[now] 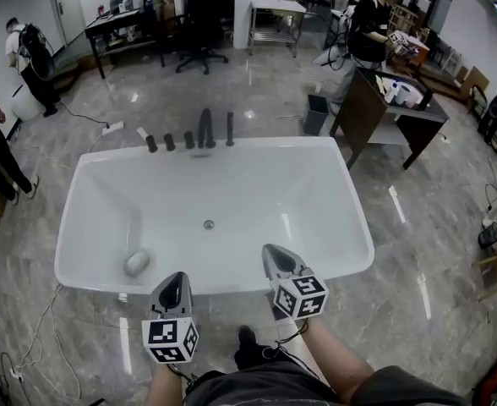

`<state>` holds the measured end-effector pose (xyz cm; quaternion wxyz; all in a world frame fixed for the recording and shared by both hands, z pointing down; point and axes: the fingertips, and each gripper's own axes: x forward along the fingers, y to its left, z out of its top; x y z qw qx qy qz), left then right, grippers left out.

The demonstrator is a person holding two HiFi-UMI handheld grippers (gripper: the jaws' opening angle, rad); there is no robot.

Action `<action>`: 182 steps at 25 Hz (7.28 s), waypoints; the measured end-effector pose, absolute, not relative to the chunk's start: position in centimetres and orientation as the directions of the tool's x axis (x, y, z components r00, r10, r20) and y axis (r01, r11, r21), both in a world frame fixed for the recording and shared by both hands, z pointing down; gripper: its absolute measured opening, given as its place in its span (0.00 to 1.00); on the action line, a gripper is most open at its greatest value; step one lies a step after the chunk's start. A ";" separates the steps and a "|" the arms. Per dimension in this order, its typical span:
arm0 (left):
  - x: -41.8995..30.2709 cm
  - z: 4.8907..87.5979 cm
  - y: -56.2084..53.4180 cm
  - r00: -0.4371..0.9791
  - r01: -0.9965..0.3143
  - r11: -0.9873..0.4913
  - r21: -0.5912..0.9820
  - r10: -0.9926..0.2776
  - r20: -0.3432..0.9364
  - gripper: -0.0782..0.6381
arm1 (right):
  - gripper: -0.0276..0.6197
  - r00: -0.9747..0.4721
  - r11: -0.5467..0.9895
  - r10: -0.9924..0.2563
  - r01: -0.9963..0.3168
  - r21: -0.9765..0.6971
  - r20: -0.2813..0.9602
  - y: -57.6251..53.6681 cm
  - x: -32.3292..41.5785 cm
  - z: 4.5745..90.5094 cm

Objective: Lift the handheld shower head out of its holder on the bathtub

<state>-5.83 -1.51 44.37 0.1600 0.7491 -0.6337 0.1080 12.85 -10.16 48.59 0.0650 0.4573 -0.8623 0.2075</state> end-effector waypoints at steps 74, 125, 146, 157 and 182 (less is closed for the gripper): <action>-12.3 51.1 -44.2 0.236 -0.967 -0.184 0.177 -0.910 0.341 0.13 | 0.09 -0.511 0.481 -0.775 -0.858 -0.177 0.372 -56.6 6.7 59.4; -16.3 60.6 -52.1 0.214 -0.968 -0.147 0.205 -0.910 0.355 0.13 | 0.26 -0.403 0.451 -0.799 -0.892 0.001 0.447 -76.2 -0.8 73.6; -15.1 51.1 -45.2 0.191 -0.973 -0.140 0.181 -0.932 0.308 0.13 | 0.26 -0.464 0.489 -0.847 -0.872 0.034 0.260 -67.3 1.7 57.4; -12.7 49.2 -36.6 0.208 -0.963 -0.143 0.229 -0.935 0.289 0.13 | 0.26 -0.518 0.542 -0.829 -0.837 0.075 0.210 -55.3 1.7 50.4; -10.7 39.5 -11.8 0.237 -0.954 -0.195 0.229 -0.956 0.174 0.13 | 0.26 -0.508 0.516 -0.855 -0.853 0.079 0.105 -24.9 7.1 39.4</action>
